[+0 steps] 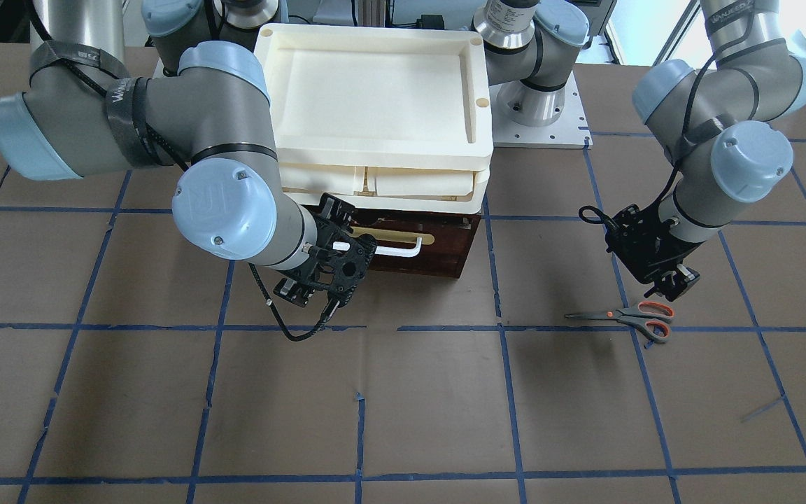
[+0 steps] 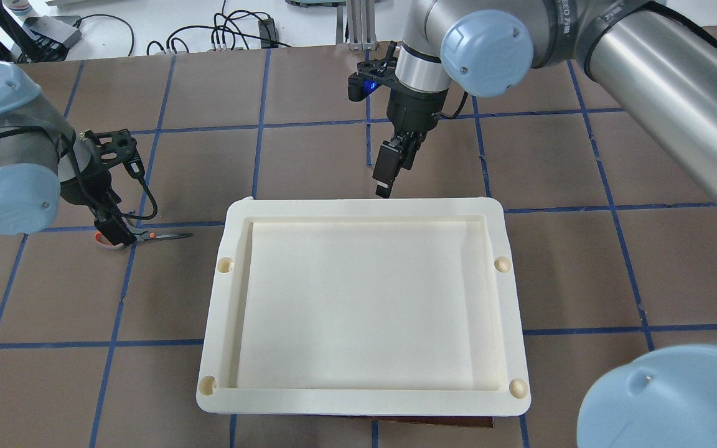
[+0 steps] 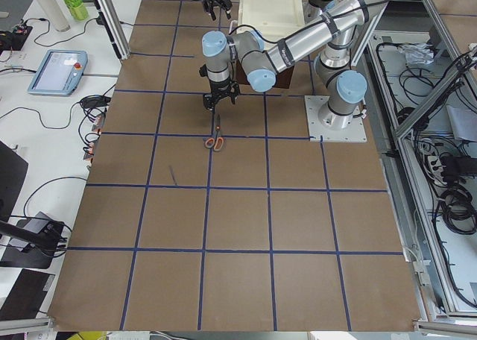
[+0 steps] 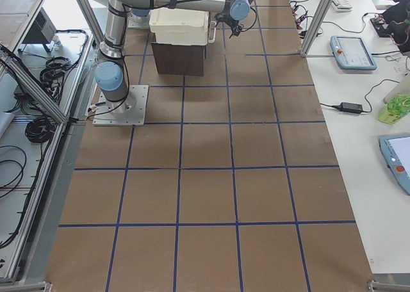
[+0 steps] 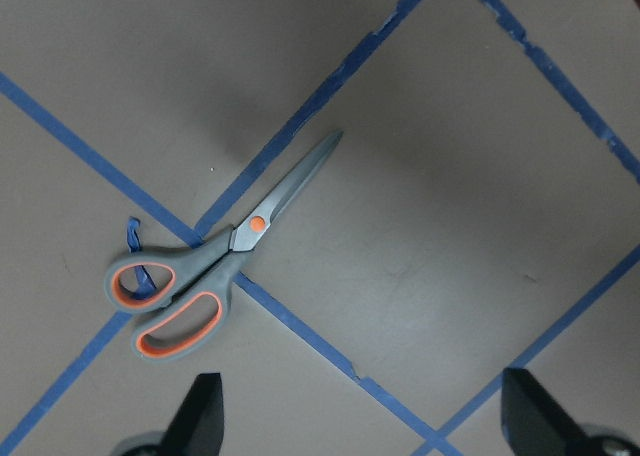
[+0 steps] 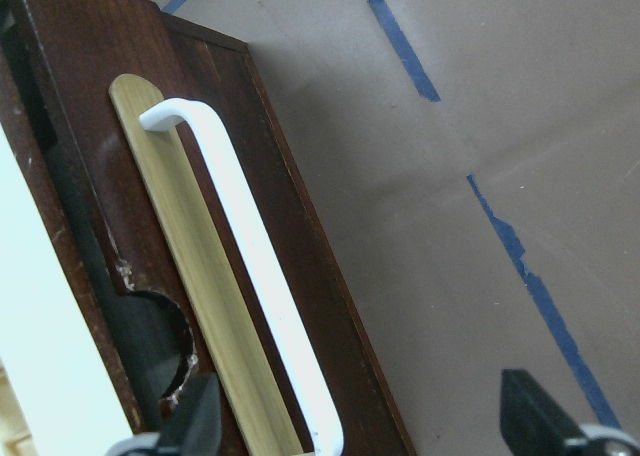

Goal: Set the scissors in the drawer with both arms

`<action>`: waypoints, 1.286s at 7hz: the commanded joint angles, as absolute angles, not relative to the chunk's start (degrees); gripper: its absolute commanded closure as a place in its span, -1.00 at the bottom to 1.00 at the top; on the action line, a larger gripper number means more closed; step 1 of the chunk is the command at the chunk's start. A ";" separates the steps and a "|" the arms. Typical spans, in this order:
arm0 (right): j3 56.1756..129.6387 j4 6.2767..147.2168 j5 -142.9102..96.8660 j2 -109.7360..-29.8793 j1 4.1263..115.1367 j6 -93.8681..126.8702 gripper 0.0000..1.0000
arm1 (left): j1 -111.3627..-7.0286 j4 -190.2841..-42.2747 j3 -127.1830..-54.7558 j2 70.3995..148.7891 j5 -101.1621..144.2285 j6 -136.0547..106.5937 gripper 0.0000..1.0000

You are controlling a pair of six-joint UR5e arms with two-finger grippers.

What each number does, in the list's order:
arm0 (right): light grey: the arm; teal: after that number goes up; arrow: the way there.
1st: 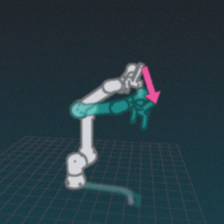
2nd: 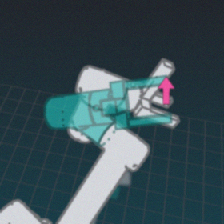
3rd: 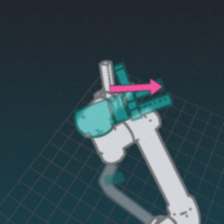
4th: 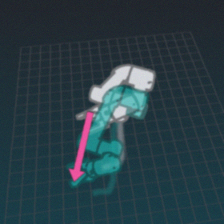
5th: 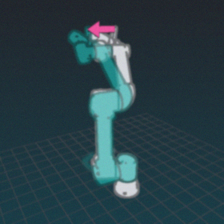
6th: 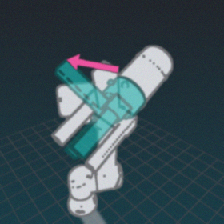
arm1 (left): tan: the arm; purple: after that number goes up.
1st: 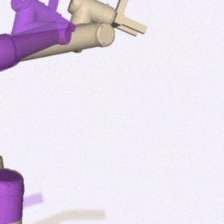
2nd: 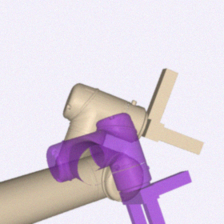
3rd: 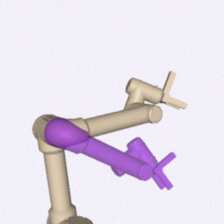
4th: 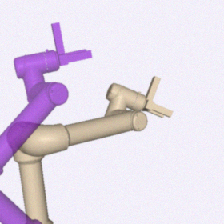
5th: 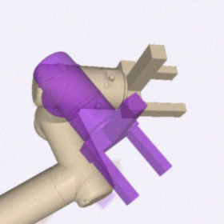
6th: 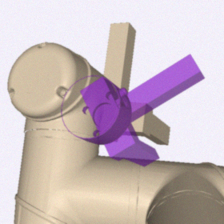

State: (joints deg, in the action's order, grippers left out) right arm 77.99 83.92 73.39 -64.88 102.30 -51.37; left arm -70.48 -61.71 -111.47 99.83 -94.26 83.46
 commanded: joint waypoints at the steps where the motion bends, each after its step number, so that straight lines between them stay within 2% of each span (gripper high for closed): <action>1: 79.09 83.14 73.48 -64.69 102.30 -52.99 -1.00 | -67.08 -56.55 -112.32 103.60 -94.13 98.79 -0.94; 2: 79.71 83.67 73.56 -64.51 102.30 -53.00 -1.00 | -65.84 -55.21 -112.32 105.71 -93.96 106.88 -0.95; 5: 80.15 84.11 73.56 -64.07 102.30 -53.09 -1.00 | -65.83 -48.20 -114.16 109.50 -93.17 108.10 -0.99; 9: 83.49 85.86 73.48 -64.16 102.39 -53.44 -1.00 | -66.01 -44.04 -115.75 110.39 -90.97 112.74 -0.97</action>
State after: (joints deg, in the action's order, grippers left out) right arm 82.51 84.95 73.55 -64.14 102.32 -53.32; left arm -65.97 -45.51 -115.48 110.15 -91.54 110.33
